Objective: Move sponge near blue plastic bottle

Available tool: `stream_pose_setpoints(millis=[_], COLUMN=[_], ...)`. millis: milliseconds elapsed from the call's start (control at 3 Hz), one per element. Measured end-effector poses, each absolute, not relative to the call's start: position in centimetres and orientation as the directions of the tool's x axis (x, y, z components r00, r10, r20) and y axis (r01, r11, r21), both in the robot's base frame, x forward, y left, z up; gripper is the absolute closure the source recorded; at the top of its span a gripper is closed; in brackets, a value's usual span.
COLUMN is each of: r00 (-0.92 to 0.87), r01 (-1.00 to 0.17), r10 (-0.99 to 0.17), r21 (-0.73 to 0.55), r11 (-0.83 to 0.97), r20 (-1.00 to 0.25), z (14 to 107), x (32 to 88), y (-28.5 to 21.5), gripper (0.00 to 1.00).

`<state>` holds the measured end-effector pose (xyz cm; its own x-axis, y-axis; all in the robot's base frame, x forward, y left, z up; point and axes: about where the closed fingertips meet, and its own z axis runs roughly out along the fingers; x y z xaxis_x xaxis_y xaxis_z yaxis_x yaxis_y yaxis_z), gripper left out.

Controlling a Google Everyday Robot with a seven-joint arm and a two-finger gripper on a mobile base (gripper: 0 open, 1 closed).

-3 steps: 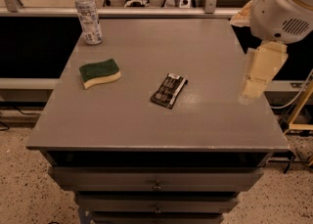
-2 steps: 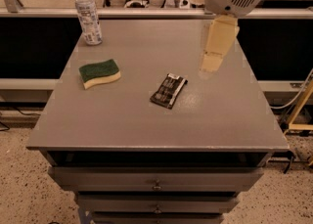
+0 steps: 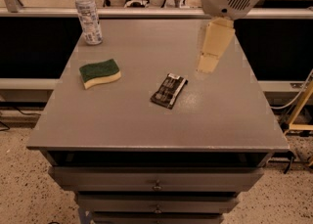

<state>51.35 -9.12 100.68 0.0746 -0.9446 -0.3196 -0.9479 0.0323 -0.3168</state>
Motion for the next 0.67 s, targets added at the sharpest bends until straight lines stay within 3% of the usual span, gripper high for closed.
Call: stream_pose_setpoints(millis=[667], r00=[0.129], r01=[-0.958], r10=[-0.907], r21=[-0.288], r11=[-0.009], r20=[-0.4], z=[96.5], x=[57.2], y=[-4.5], gripper=[0.0])
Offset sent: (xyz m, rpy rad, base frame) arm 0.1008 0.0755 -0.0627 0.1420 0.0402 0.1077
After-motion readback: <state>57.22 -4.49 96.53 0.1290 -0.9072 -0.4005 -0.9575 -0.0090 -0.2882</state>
